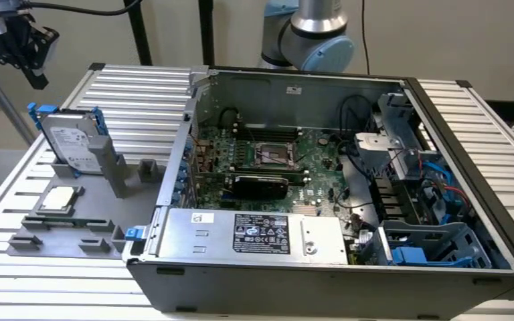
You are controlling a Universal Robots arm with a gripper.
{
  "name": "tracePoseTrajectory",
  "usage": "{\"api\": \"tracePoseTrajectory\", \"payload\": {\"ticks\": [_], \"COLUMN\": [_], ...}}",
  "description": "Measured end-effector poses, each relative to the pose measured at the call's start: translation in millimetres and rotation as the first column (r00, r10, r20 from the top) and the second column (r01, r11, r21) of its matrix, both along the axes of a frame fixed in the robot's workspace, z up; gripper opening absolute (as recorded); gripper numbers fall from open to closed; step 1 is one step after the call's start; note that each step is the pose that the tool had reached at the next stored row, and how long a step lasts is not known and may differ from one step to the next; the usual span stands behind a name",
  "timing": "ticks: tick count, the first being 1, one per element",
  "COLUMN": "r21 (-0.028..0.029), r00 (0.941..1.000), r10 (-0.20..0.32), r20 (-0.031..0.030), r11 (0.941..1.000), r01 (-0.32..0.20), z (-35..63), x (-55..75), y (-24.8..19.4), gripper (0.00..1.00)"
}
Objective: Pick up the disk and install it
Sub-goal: 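Reach for the disk, then pick up the disk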
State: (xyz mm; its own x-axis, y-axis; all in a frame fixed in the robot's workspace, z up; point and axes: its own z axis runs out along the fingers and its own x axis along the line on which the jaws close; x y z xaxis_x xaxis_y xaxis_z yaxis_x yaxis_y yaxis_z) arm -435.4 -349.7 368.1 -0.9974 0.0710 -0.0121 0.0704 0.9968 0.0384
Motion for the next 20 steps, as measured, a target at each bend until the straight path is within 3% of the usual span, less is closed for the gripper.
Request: {"api": "tracePoseTrajectory", "payload": {"ticks": [20], "r21": [-0.0001], "r00": [1.0], "r10": [0.0], "r20": [-0.0005], "r11": [1.0], "r01": [0.0], "z": [0.0], "x": [0.3], "y": [-0.5], "gripper": [0.0]}}
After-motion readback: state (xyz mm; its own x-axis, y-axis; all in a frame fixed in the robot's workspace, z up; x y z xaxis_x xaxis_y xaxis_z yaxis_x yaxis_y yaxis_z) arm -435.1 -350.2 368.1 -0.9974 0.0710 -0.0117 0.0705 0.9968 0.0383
